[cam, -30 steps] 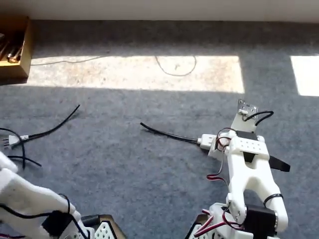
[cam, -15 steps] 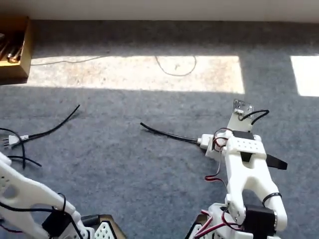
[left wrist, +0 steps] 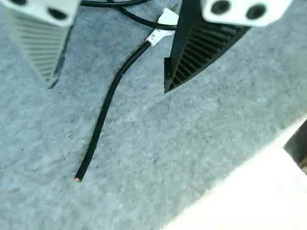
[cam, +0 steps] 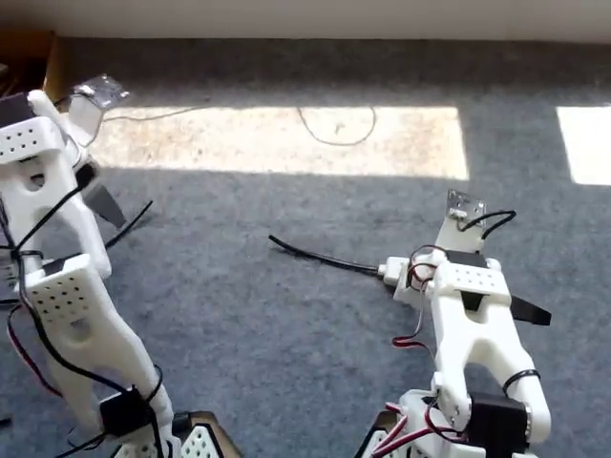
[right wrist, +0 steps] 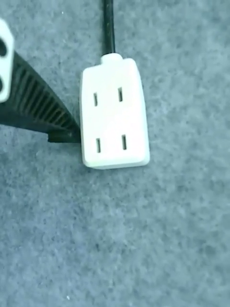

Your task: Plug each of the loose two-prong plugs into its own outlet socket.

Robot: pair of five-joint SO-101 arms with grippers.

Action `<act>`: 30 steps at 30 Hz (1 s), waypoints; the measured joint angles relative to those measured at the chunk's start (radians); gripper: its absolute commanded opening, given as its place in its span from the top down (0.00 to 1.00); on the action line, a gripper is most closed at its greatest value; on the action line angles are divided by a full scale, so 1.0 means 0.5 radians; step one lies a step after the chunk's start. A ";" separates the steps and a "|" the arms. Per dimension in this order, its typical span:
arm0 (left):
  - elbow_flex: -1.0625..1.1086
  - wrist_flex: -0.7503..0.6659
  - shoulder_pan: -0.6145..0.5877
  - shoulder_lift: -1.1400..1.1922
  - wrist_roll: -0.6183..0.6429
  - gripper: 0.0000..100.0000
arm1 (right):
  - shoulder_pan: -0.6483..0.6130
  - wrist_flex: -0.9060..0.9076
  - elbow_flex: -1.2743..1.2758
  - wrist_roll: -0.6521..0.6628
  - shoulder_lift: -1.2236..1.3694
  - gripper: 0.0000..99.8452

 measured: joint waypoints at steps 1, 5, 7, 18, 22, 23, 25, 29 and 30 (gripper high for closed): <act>0.028 0.000 -0.003 0.000 0.009 0.69 | 0.000 0.000 0.000 0.000 0.000 0.12; 0.135 0.031 -0.089 0.000 -0.077 0.70 | 0.000 0.000 0.000 0.000 0.000 0.12; 0.196 0.034 -0.169 0.000 -0.224 0.70 | 0.000 0.000 0.000 0.000 0.000 0.12; 0.245 0.006 -0.574 0.000 -0.718 0.78 | 0.000 0.000 0.000 0.000 0.000 0.12; 0.276 -0.009 -0.605 0.089 -0.718 0.78 | -0.006 0.000 0.000 0.000 0.000 0.12; 0.282 -0.043 -0.605 0.138 -0.718 0.78 | -0.006 0.000 0.000 0.000 0.000 0.12; 0.279 -0.071 -0.595 0.190 -0.718 0.78 | -0.006 0.000 0.000 0.000 0.000 0.12; 0.279 -0.092 -0.592 0.203 -0.718 0.78 | -0.006 0.000 0.000 0.000 0.000 0.12; 0.279 -0.092 -0.592 0.203 -0.718 0.78 | -0.006 0.000 0.000 0.000 0.000 0.12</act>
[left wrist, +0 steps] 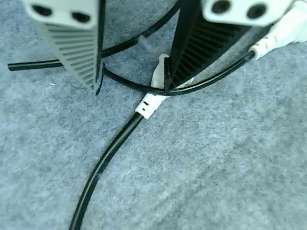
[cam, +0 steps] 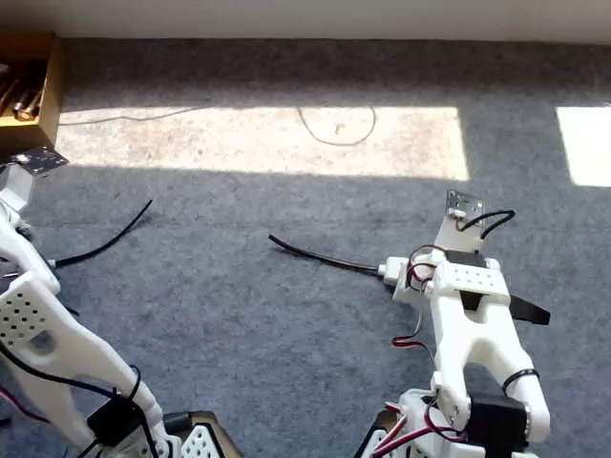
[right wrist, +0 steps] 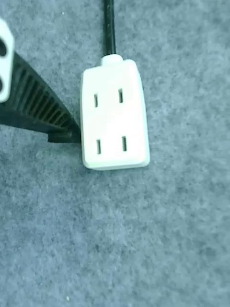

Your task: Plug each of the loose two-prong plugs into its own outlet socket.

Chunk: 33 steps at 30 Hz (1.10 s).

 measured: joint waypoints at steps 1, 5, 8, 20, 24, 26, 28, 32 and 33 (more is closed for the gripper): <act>0.000 0.000 0.000 0.000 0.000 0.78 | 0.000 0.000 0.000 0.000 0.000 0.12; 0.000 -0.018 0.006 0.003 0.000 0.78 | 0.000 0.000 0.000 0.000 0.000 0.12; 0.000 -0.077 0.031 0.009 0.009 0.78 | 0.000 0.000 0.000 0.000 0.000 0.12; -0.028 -0.239 -0.015 0.138 0.064 0.79 | 0.000 0.000 0.000 0.000 0.000 0.12; -0.006 -0.249 -0.123 0.089 -0.006 0.79 | 0.000 0.000 0.000 0.000 0.000 0.12; 0.000 -0.249 -0.221 0.055 -0.028 0.79 | 0.000 0.000 0.000 0.000 0.000 0.12; 0.003 -0.242 -0.328 0.021 -0.040 0.79 | 0.000 0.000 0.000 0.000 0.000 0.12; 0.003 -0.239 -0.451 -0.089 -0.043 0.79 | 0.000 0.000 0.000 0.000 0.000 0.12; 0.009 -0.239 -0.454 -0.095 -0.043 0.79 | 0.000 0.000 0.000 0.000 0.000 0.12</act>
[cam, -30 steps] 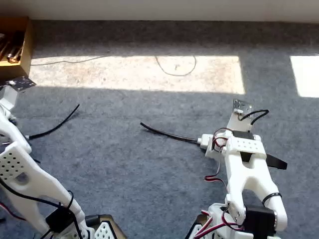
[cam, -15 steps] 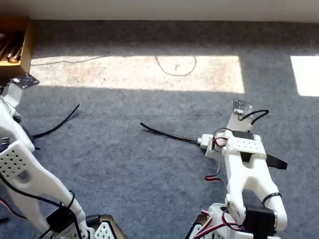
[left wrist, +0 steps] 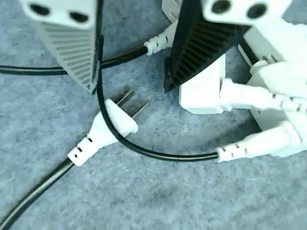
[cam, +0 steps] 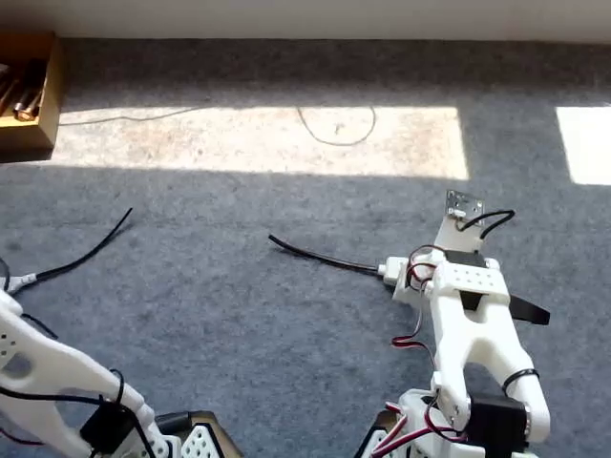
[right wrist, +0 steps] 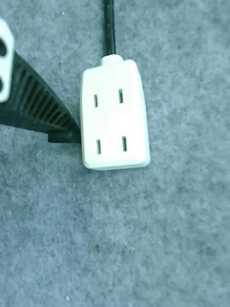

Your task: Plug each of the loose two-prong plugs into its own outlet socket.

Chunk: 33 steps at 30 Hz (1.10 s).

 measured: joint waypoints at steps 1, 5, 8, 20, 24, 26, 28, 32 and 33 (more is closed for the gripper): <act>0.003 -0.003 0.000 -0.003 0.000 0.79 | 0.000 0.000 0.000 0.000 0.000 0.12; 0.031 -0.003 0.003 -0.003 0.000 0.79 | 0.000 0.000 0.000 0.000 0.000 0.12; 0.031 -0.003 0.015 0.025 0.000 0.79 | 0.000 0.000 0.000 0.000 0.000 0.12; 0.018 0.003 0.307 0.031 0.181 0.78 | -0.006 0.000 0.000 0.000 0.000 0.12; -0.080 0.221 0.442 -0.058 0.239 0.79 | -0.006 0.000 0.000 0.000 0.000 0.12; -0.092 0.322 0.528 -0.169 0.264 0.79 | -0.006 0.000 0.000 0.000 0.000 0.12; -0.083 0.338 0.601 -0.255 0.304 0.79 | -0.006 0.000 0.000 0.000 0.000 0.12; 0.114 0.353 0.700 -0.316 0.328 0.79 | -0.006 0.000 0.000 0.000 0.000 0.12; 0.181 0.353 0.712 -0.316 0.328 0.79 | -0.006 0.000 0.000 0.000 0.000 0.12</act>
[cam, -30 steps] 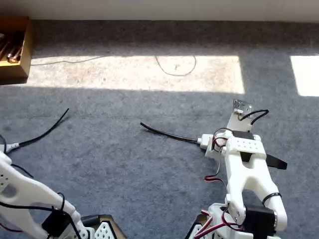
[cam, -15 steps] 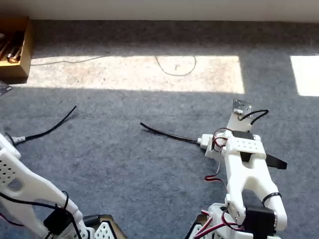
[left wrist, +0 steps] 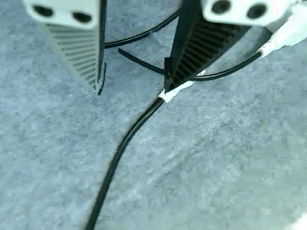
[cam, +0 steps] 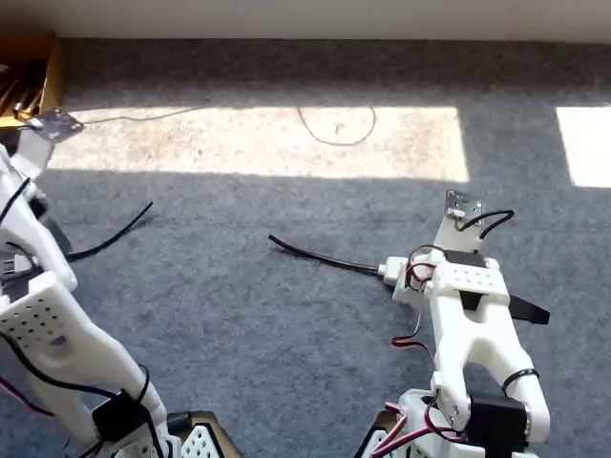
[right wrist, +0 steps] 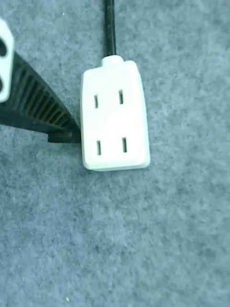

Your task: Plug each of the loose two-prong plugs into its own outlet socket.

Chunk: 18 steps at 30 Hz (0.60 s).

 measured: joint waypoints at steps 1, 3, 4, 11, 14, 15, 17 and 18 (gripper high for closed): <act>0.061 -0.018 0.012 0.000 0.000 0.79 | 0.000 0.000 0.000 0.000 0.000 0.12; 0.153 -0.120 0.015 0.000 0.000 0.79 | 0.000 0.000 0.000 0.000 0.000 0.12; 0.187 -0.184 0.006 0.018 0.000 0.79 | 0.000 0.000 0.000 0.000 0.000 0.12; 0.236 -0.466 -0.144 0.190 -0.058 0.79 | 0.000 0.000 0.000 0.000 0.000 0.12; 0.239 -0.540 -0.215 0.239 -0.126 0.79 | 0.000 0.000 0.000 0.000 0.000 0.12; 0.239 -0.565 -0.233 0.249 -0.138 0.79 | 0.000 0.000 0.000 0.000 0.000 0.12; 0.239 -0.605 -0.261 0.264 -0.150 0.81 | 0.000 0.000 0.000 0.000 0.000 0.12; 0.239 -0.608 -0.261 0.267 -0.157 0.85 | 0.000 0.000 0.000 0.000 0.000 0.12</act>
